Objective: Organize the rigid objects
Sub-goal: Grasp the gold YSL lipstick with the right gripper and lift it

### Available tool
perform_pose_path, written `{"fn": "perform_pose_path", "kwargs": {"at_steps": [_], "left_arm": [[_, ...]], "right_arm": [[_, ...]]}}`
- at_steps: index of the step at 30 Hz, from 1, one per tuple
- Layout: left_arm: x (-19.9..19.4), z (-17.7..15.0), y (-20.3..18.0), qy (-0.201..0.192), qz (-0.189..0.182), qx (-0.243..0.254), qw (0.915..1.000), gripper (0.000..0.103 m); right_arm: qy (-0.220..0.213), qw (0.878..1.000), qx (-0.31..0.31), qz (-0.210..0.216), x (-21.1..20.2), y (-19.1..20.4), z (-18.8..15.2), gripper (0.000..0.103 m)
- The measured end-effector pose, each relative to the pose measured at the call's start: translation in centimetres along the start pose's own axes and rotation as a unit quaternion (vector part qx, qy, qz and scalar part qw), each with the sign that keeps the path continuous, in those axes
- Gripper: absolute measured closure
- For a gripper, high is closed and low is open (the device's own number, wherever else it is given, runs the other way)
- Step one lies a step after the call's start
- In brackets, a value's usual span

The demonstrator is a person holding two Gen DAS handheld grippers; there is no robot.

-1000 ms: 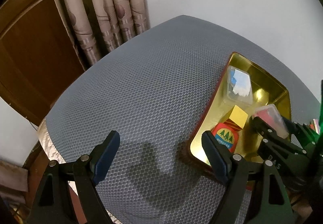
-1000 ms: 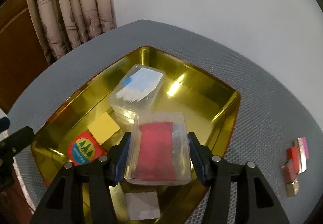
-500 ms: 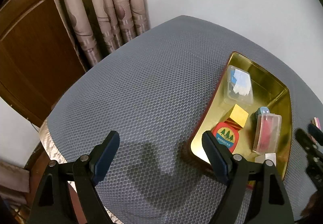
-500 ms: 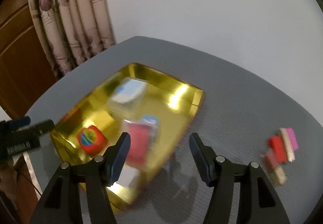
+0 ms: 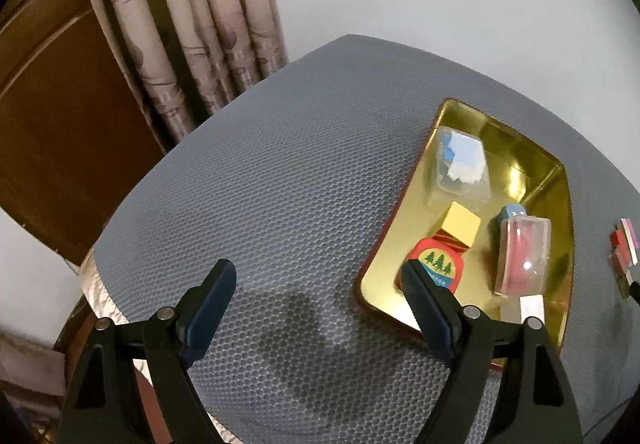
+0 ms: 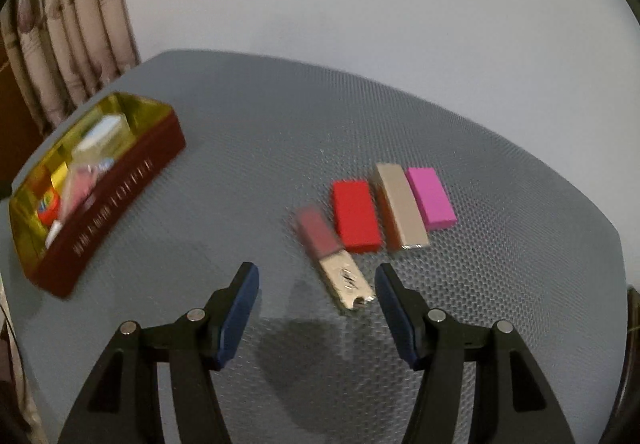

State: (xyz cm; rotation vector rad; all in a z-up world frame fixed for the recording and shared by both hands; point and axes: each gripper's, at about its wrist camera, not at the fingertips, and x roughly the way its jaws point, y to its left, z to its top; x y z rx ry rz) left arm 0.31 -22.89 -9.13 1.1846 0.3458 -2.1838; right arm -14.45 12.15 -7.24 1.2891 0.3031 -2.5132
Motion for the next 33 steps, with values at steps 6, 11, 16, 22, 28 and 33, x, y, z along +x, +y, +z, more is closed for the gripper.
{"fn": "perform_pose_path", "kwargs": {"at_steps": [6, 11, 16, 22, 28, 33], "left_arm": [[-0.3, 0.0, -0.5, -0.014, 0.006, 0.010, 0.9998, 0.019], [0.0, -0.1, -0.5, -0.010, 0.005, 0.012, 0.9999, 0.019], [0.3, -0.1, -0.3, -0.005, 0.003, 0.005, 1.0000, 0.019], [0.3, -0.2, -0.3, -0.004, 0.001, 0.004, 1.0000, 0.019], [0.3, -0.3, -0.4, -0.005, 0.002, 0.008, 1.0000, 0.019], [0.2, -0.2, -0.4, -0.005, 0.003, 0.006, 1.0000, 0.019]], "right_arm": [[0.021, 0.999, -0.027, 0.006, 3.1, -1.5, -0.5, 0.041], [0.022, 0.998, -0.022, 0.053, 3.9, -0.8, -0.7, 0.042], [0.016, 0.996, -0.020, 0.091, 3.6, 1.3, -1.2, 0.071], [0.005, 0.999, 0.015, 0.041, 4.4, 2.0, -0.3, 0.069], [-0.002, 0.998, 0.058, -0.010, 5.1, 3.4, 0.0, 0.056], [-0.016, 0.997, 0.063, -0.039, 5.8, 4.5, 0.5, 0.060]]}}
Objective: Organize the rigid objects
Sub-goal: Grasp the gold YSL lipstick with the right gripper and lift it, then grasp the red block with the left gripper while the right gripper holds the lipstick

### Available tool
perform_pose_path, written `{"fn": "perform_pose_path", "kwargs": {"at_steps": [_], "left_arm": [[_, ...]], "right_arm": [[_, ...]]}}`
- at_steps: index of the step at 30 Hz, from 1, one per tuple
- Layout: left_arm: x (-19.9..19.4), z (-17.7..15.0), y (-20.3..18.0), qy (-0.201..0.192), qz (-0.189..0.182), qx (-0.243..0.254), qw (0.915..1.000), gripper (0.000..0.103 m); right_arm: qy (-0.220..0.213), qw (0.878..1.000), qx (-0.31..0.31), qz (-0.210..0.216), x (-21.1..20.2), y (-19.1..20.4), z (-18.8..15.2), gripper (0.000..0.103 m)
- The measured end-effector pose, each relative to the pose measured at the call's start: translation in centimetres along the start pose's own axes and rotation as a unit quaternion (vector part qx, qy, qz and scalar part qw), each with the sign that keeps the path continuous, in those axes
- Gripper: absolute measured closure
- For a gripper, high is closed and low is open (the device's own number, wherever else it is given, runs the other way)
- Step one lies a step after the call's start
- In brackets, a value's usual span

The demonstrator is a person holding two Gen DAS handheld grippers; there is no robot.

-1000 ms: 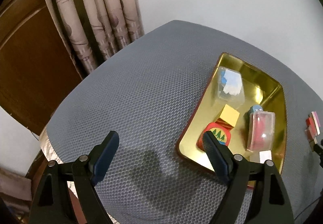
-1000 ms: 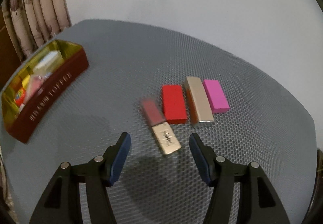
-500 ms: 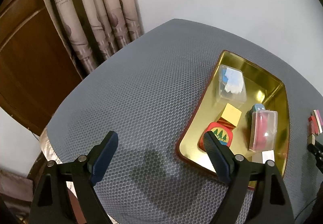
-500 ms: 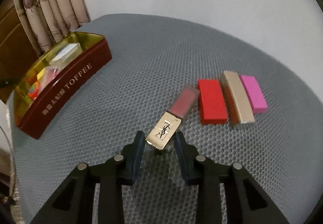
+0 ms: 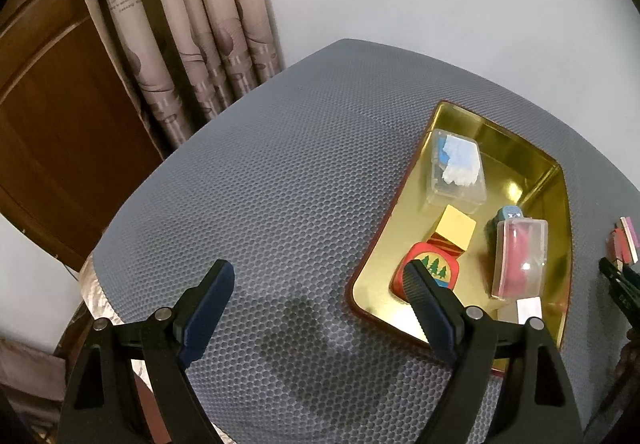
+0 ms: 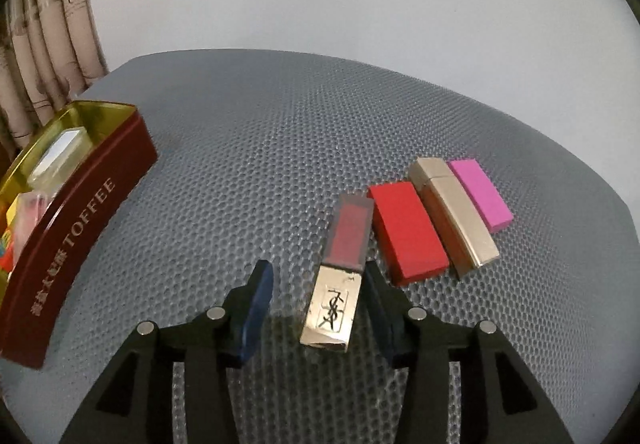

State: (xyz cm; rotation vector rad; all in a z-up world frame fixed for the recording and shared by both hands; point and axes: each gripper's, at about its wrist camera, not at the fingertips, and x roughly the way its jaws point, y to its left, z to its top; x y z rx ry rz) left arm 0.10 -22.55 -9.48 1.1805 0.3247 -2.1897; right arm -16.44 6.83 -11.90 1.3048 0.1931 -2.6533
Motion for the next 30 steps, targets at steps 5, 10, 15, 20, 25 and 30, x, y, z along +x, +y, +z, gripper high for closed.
{"fn": "perform_pose_path", "kwargs": {"at_steps": [5, 10, 15, 20, 25, 30], "left_arm": [[-0.1, 0.1, -0.3, -0.001, 0.002, 0.005, 1.0000, 0.019], [-0.4, -0.1, -0.7, -0.005, 0.002, 0.013, 0.9999, 0.019], [-0.7, -0.5, -1.7, -0.007, 0.005, 0.032, 0.9994, 0.019], [-1.0, -1.1, -3.4, 0.007, -0.026, 0.038, 0.9989, 0.019], [-2.4, -1.2, -6.6, 0.008, -0.045, 0.056, 0.9974, 0.019], [-3.4, -0.8, -12.3, 0.032, -0.087, 0.085, 0.9920, 0.019]], "right_arm": [[-0.010, 1.000, 0.007, 0.003, -0.5, 0.0, -0.6, 0.083], [-0.013, 1.000, 0.013, 0.008, -1.6, -0.7, -1.9, 0.083], [-0.013, 0.999, 0.033, 0.004, -3.1, -3.5, -4.1, 0.083], [-0.013, 0.998, 0.057, -0.027, -5.2, -7.6, -6.9, 0.083], [-0.015, 0.996, 0.069, -0.062, -6.1, -9.9, -8.8, 0.083], [-0.016, 0.992, 0.096, -0.084, -7.2, -13.0, -10.3, 0.083]]}}
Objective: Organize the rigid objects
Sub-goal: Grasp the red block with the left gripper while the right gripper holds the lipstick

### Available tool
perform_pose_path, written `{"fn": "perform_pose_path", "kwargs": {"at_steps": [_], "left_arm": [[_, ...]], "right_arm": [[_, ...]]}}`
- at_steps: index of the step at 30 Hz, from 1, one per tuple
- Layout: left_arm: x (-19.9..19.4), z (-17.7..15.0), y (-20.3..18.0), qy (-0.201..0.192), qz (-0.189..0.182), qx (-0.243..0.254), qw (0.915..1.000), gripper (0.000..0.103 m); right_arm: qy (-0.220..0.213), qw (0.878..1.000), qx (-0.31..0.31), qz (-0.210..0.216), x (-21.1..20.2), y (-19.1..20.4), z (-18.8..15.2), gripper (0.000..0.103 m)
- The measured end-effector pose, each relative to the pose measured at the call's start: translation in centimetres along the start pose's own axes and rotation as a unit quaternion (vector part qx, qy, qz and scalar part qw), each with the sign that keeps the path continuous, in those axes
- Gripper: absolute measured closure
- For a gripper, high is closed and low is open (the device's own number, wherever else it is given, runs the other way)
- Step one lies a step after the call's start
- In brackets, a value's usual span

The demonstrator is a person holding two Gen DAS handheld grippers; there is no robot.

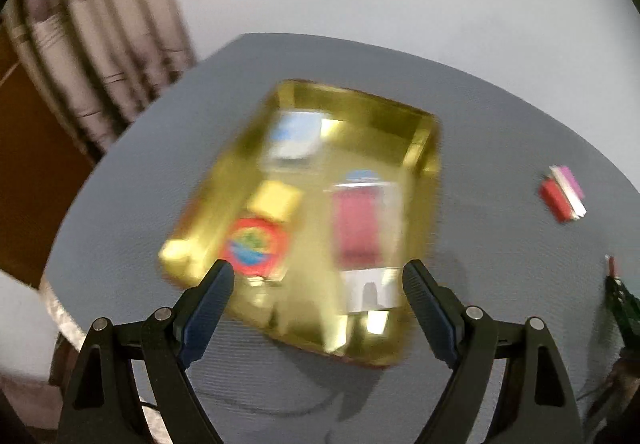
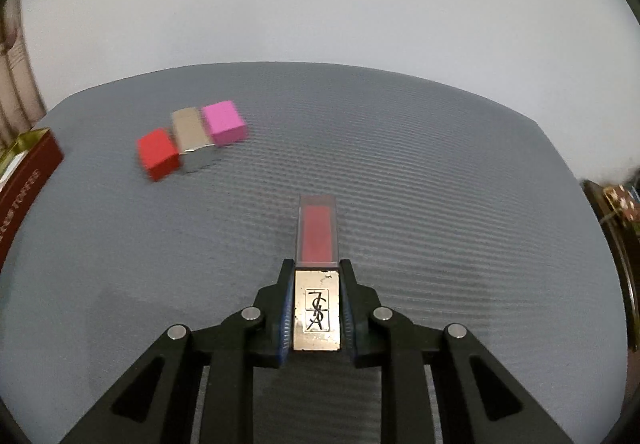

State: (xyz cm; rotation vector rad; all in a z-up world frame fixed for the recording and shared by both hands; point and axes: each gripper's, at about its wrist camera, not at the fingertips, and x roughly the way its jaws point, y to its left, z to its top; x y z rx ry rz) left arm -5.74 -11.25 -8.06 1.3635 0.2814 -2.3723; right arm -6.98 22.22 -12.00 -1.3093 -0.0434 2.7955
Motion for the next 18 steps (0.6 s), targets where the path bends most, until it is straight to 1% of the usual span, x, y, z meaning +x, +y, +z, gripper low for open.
{"fn": "perform_pose_path", "kwargs": {"at_steps": [1, 3, 5, 8, 10, 11, 15, 18], "left_arm": [[0.1, 0.2, -1.2, 0.006, -0.010, 0.007, 0.9999, 0.019], [0.4, 1.0, -4.4, 0.025, -0.034, 0.017, 0.9990, 0.019], [0.9, 1.7, -7.1, 0.044, -0.049, 0.020, 0.9976, 0.019], [2.2, 3.5, -11.4, 0.085, -0.083, 0.006, 0.9929, 0.019], [2.9, 4.3, -14.1, 0.102, -0.088, -0.006, 0.9908, 0.019], [3.4, 4.7, -15.1, 0.108, -0.088, -0.011, 0.9902, 0.019], [5.7, 6.3, -20.0, 0.148, -0.089, -0.027, 0.9846, 0.019], [7.6, 6.9, -22.6, 0.173, -0.076, -0.034, 0.9814, 0.022]], "right_arm": [[0.001, 1.000, 0.004, -0.001, 0.3, 0.1, 0.1, 0.083], [0.002, 1.000, 0.016, 0.004, 0.2, -0.9, -0.1, 0.083], [0.002, 0.999, 0.031, 0.019, 0.1, -1.2, -0.3, 0.083], [0.002, 0.999, 0.028, 0.016, 0.1, -0.2, -0.3, 0.082], [0.003, 1.000, 0.025, 0.013, -0.1, -0.8, -0.5, 0.082], [0.003, 1.000, 0.025, 0.014, -0.2, -2.9, 0.0, 0.082], [0.002, 0.999, 0.028, 0.018, -0.5, -3.0, -0.2, 0.082], [0.002, 0.999, 0.030, 0.020, -0.5, -2.4, -0.1, 0.082]]}}
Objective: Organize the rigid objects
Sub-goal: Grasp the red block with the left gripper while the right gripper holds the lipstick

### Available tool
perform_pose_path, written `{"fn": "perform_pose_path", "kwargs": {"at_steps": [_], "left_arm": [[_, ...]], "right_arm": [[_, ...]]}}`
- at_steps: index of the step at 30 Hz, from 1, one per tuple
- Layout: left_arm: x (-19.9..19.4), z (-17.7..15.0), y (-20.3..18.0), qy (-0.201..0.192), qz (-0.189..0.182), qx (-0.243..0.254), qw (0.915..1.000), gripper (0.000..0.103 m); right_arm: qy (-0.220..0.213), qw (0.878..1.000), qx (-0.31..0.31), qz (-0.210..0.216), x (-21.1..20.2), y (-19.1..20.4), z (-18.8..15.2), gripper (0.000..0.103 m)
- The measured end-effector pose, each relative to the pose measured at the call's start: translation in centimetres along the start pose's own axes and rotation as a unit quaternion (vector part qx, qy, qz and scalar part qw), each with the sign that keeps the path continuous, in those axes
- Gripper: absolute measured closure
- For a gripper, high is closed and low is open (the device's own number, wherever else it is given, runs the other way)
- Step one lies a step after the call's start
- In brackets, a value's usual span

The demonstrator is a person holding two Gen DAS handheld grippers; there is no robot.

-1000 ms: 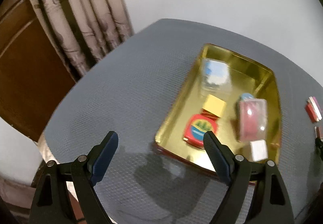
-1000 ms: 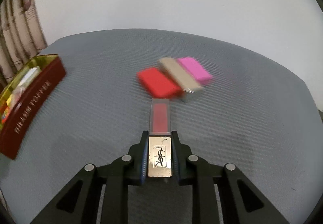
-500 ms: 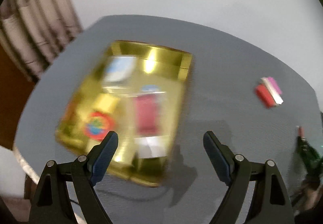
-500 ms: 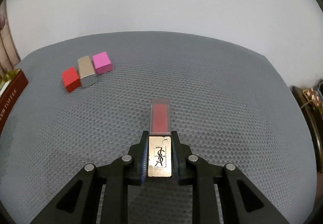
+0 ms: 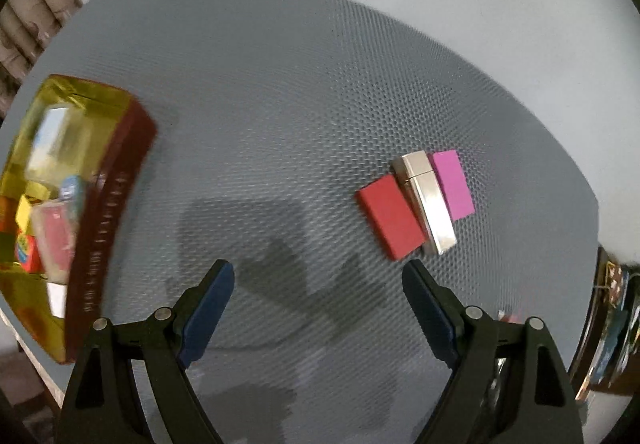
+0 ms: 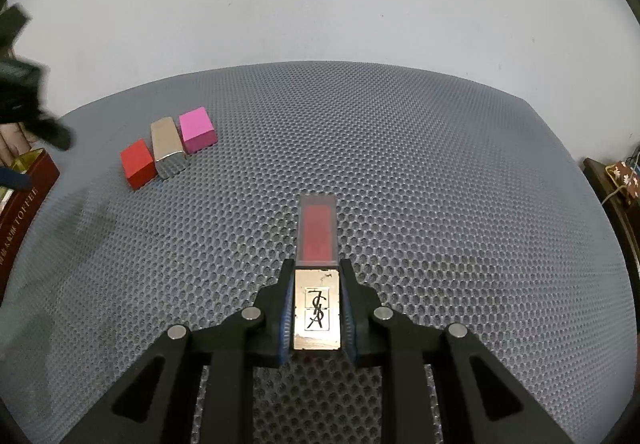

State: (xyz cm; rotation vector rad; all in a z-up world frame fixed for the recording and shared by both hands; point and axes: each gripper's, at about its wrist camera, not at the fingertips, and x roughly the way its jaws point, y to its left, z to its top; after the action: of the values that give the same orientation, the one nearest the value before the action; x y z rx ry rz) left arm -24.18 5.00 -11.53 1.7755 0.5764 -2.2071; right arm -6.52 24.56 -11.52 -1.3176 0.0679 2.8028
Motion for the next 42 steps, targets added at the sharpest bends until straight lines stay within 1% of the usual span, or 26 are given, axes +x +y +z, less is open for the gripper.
{"fn": "perform_pose_path", "kwargs": {"at_steps": [2, 4, 5, 8, 9, 11, 14, 16, 17, 19, 20, 21, 22, 23, 25, 27, 28, 31, 33, 35, 38, 40, 42], "left_arm": [[1.2, 0.8, -1.1, 0.010, -0.001, -0.008, 0.9999, 0.024], [2.0, 1.2, -1.8, 0.014, 0.016, -0.010, 0.9997, 0.028], [2.4, 1.5, -2.2, 0.016, 0.019, -0.012, 0.9996, 0.028], [3.7, 1.9, -2.8, 0.031, 0.015, -0.025, 0.9991, 0.029], [4.0, 2.0, -2.9, 0.031, 0.012, -0.030, 0.9990, 0.031], [4.5, 2.0, -3.2, 0.032, 0.006, -0.039, 0.9987, 0.032], [5.2, 2.0, -3.6, 0.035, 0.007, -0.041, 0.9985, 0.032], [6.1, 2.4, -3.7, 0.045, 0.010, -0.040, 0.9981, 0.032], [6.0, 2.3, -4.1, 0.035, 0.019, -0.032, 0.9987, 0.034], [5.7, 2.0, -4.4, 0.027, 0.020, -0.008, 0.9994, 0.043], [5.6, 1.9, -4.5, 0.025, 0.021, 0.003, 0.9995, 0.054], [5.5, 1.7, -4.4, 0.021, 0.031, 0.023, 0.9991, 0.067], [5.4, 1.5, -4.3, 0.017, 0.038, 0.039, 0.9984, 0.072], [5.2, 1.3, -4.1, 0.016, 0.038, 0.055, 0.9976, 0.075], [4.9, 0.9, -3.3, 0.018, 0.023, 0.084, 0.9961, 0.075], [4.6, 0.3, -2.5, 0.018, 0.016, 0.106, 0.9941, 0.076], [4.4, 0.0, -2.0, 0.015, 0.003, 0.122, 0.9924, 0.076], [4.0, -0.9, -1.2, 0.003, -0.022, 0.167, 0.9857, 0.075], [3.8, -1.4, -1.0, -0.013, -0.035, 0.203, 0.9784, 0.074], [3.7, -1.8, -1.2, -0.038, -0.030, 0.228, 0.9725, 0.073], [3.8, -2.7, -2.1, -0.075, -0.004, 0.255, 0.9641, 0.071], [3.6, -3.7, -2.7, -0.098, 0.009, 0.265, 0.9593, 0.075], [3.4, -4.7, -3.2, -0.109, 0.019, 0.273, 0.9556, 0.076]], "right_arm": [[0.000, 1.000, 0.004, 0.005, -0.1, -0.2, -0.1, 0.082], [-0.001, 1.000, 0.010, 0.012, -0.6, -2.4, 0.0, 0.082], [-0.001, 1.000, 0.013, 0.016, -0.6, -2.6, 0.1, 0.082], [-0.001, 0.999, 0.022, 0.026, -0.3, -2.9, 0.2, 0.082], [-0.002, 0.999, 0.025, 0.031, -0.3, -3.1, 0.1, 0.082], [-0.002, 0.999, 0.030, 0.036, -0.4, -3.3, 0.1, 0.082], [-0.002, 0.999, 0.034, 0.041, -0.5, -3.4, 0.1, 0.082], [-0.002, 0.999, 0.034, 0.041, -0.7, -3.4, -0.1, 0.082], [-0.002, 0.999, 0.034, 0.040, -0.7, -3.4, -0.1, 0.082], [-0.002, 0.999, 0.033, 0.040, -1.0, -3.5, -0.2, 0.082], [-0.002, 0.999, 0.033, 0.040, -1.0, -3.5, -0.2, 0.082], [-0.002, 0.999, 0.034, 0.040, -1.0, -3.5, -0.2, 0.082], [-0.002, 0.999, 0.034, 0.040, -1.0, -3.5, -0.2, 0.082], [-0.002, 0.999, 0.034, 0.040, -0.9, -3.4, -0.2, 0.082], [-0.002, 0.999, 0.033, 0.039, -1.0, -3.4, -0.2, 0.082], [-0.002, 0.999, 0.033, 0.039, -1.1, -3.4, -0.3, 0.082], [-0.002, 0.999, 0.032, 0.038, -1.1, -3.4, -0.3, 0.082], [-0.002, 0.999, 0.029, 0.035, -0.7, -3.0, -0.2, 0.082], [-0.002, 0.999, 0.028, 0.032, -0.6, -2.8, -0.1, 0.082], [-0.002, 0.999, 0.026, 0.030, -0.5, -2.8, -0.2, 0.082], [-0.001, 0.999, 0.026, 0.029, -0.4, -2.6, 0.1, 0.082], [-0.001, 0.999, 0.024, 0.027, -0.3, -2.4, 0.0, 0.082], [-0.001, 0.999, 0.024, 0.026, -0.1, -2.2, 0.2, 0.082]]}}
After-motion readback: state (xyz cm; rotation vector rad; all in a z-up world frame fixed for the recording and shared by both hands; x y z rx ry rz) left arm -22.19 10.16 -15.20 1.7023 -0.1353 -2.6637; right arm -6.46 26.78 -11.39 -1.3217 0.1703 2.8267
